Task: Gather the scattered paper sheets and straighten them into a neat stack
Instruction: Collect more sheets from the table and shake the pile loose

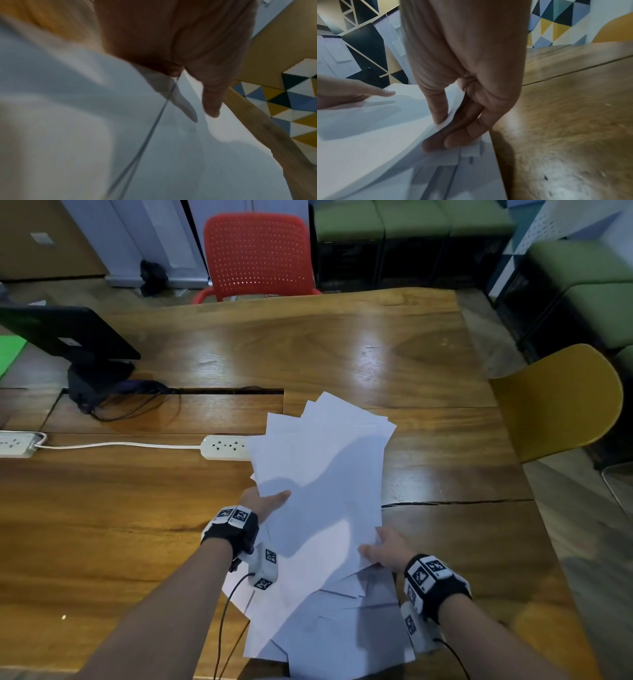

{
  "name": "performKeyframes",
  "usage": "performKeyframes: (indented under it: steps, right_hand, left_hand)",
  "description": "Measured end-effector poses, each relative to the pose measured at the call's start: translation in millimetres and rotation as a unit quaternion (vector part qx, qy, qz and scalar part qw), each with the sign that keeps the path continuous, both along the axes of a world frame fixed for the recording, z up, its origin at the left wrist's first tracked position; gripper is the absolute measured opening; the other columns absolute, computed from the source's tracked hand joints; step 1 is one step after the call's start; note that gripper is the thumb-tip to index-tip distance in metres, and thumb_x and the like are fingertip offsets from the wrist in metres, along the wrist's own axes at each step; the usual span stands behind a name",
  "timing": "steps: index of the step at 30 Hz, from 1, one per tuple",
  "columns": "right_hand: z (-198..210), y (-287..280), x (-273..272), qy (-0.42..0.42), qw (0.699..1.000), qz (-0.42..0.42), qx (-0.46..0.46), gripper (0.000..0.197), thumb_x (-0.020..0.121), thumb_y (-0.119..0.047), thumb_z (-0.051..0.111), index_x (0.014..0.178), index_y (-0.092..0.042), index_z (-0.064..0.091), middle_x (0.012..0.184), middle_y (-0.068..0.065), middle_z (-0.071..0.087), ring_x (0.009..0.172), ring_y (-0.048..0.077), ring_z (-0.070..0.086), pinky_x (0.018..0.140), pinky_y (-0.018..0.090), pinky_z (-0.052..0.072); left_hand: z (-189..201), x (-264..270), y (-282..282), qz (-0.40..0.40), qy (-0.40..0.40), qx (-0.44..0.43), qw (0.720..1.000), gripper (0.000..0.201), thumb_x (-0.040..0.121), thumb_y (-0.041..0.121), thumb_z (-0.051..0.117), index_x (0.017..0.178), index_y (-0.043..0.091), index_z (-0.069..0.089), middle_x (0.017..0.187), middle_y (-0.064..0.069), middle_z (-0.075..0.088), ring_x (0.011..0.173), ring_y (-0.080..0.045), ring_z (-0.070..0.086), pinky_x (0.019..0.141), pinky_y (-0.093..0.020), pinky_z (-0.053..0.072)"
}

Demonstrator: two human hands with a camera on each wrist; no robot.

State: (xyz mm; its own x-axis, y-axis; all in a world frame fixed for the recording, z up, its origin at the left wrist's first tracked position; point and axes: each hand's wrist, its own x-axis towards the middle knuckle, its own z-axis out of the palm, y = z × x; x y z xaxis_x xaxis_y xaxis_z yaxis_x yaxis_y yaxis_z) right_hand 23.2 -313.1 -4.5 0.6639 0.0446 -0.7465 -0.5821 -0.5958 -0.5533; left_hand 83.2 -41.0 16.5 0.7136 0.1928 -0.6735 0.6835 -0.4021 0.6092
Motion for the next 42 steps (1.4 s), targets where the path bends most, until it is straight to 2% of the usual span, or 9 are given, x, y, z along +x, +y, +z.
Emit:
performKeyframes:
  steps: [10, 16, 19, 24, 27, 31, 34, 38, 42]
  right_hand:
    - [16.2, -14.8, 16.4, 0.088, 0.974, 0.174, -0.118, 0.036, 0.078, -0.046, 0.072, 0.071, -0.014, 0.056, 0.063, -0.003, 0.055, 0.057, 0.010, 0.052, 0.051, 0.017, 0.041]
    - [20.2, -41.0, 30.7, -0.010, 0.998, -0.057, -0.019, 0.096, 0.062, -0.057, 0.079, 0.135, -0.013, 0.035, 0.119, 0.006, 0.057, 0.107, 0.021, 0.058, 0.088, 0.032, 0.048]
    - [46.3, -37.5, 30.4, -0.024, 0.972, -0.147, 0.181, 0.064, 0.074, -0.033, 0.079, 0.121, 0.001, 0.050, 0.100, 0.004, 0.067, 0.091, 0.017, 0.064, 0.070, 0.017, 0.052]
    - [96.4, -21.5, 45.5, -0.198, 0.924, -0.238, 0.223, 0.005, 0.085, -0.003, 0.067, 0.082, -0.006, 0.064, 0.071, -0.001, 0.072, 0.076, 0.016, 0.067, 0.068, 0.016, 0.056]
    - [125.8, -16.4, 65.6, -0.319, 0.882, -0.253, 0.238, 0.024, 0.084, -0.005, 0.069, 0.105, -0.015, 0.066, 0.103, 0.000, 0.072, 0.098, 0.014, 0.068, 0.094, 0.031, 0.051]
    - [169.9, -8.1, 76.7, -0.410, 0.847, -0.257, 0.221, 0.014, 0.086, -0.012, 0.069, 0.100, -0.010, 0.067, 0.099, 0.002, 0.073, 0.093, 0.010, 0.070, 0.084, 0.026, 0.056]
    - [172.2, -10.0, 84.6, -0.418, 0.835, -0.275, 0.230, 0.024, 0.085, -0.013, 0.070, 0.103, -0.025, 0.059, 0.101, -0.013, 0.066, 0.090, -0.012, 0.063, 0.081, 0.009, 0.044]
    - [149.4, -16.5, 89.0, -0.341, 0.864, -0.313, 0.200, 0.065, 0.083, -0.032, 0.072, 0.134, -0.004, 0.043, 0.132, 0.005, 0.055, 0.119, 0.015, 0.053, 0.090, 0.015, 0.037]
    - [143.6, -15.7, 95.0, -0.309, 0.863, -0.346, 0.200, 0.058, 0.085, -0.035, 0.069, 0.129, -0.004, 0.045, 0.121, -0.001, 0.054, 0.103, 0.009, 0.049, 0.081, 0.008, 0.038]
  left_hand:
    - [1.5, 8.1, -18.4, -0.032, -0.011, 0.039, 0.999, 0.052, 0.079, 0.017, 0.073, 0.124, 0.003, 0.051, 0.118, -0.012, 0.064, 0.105, -0.033, 0.062, 0.089, -0.042, 0.053]
    - [13.3, -2.0, -9.0, 0.013, -0.068, -0.063, 0.996, 0.044, 0.063, 0.021, 0.072, 0.100, -0.001, 0.062, 0.089, -0.013, 0.071, 0.081, -0.027, 0.069, 0.077, -0.054, 0.058]
    - [33.8, -6.1, -14.1, 0.015, -0.136, -0.083, 0.987, 0.002, 0.078, -0.002, 0.064, 0.079, -0.002, 0.066, 0.064, -0.002, 0.068, 0.060, -0.017, 0.062, 0.057, -0.031, 0.057]
    - [83.2, 7.5, -36.6, 0.033, -0.197, -0.064, 0.978, 0.045, 0.084, 0.012, 0.068, 0.048, 0.011, 0.041, 0.029, 0.010, 0.038, 0.027, -0.003, 0.034, 0.038, -0.012, 0.031]
    - [112.0, 26.5, -48.9, 0.031, -0.248, -0.056, 0.966, 0.049, 0.080, 0.038, 0.072, 0.064, -0.007, 0.060, 0.049, -0.007, 0.052, 0.044, -0.017, 0.049, 0.049, -0.024, 0.040]
    - [149.6, 42.0, -70.1, 0.029, -0.372, -0.078, 0.925, 0.040, 0.081, 0.038, 0.071, 0.107, 0.009, 0.062, 0.093, 0.004, 0.067, 0.085, -0.005, 0.065, 0.070, -0.009, 0.049]
    - [163.8, 45.4, -80.5, 0.018, -0.444, -0.119, 0.888, 0.028, 0.081, 0.019, 0.074, 0.104, 0.010, 0.062, 0.093, 0.004, 0.067, 0.082, 0.008, 0.063, 0.072, -0.005, 0.048]
    - [147.7, 46.7, -82.1, -0.001, -0.391, -0.128, 0.911, 0.023, 0.082, 0.012, 0.072, 0.103, 0.014, 0.062, 0.088, 0.010, 0.065, 0.084, 0.007, 0.065, 0.069, -0.011, 0.052]
    - [137.5, 47.3, -83.5, 0.049, -0.359, -0.135, 0.922, 0.016, 0.081, 0.012, 0.073, 0.086, 0.022, 0.061, 0.081, 0.009, 0.064, 0.078, -0.007, 0.064, 0.067, -0.018, 0.055]
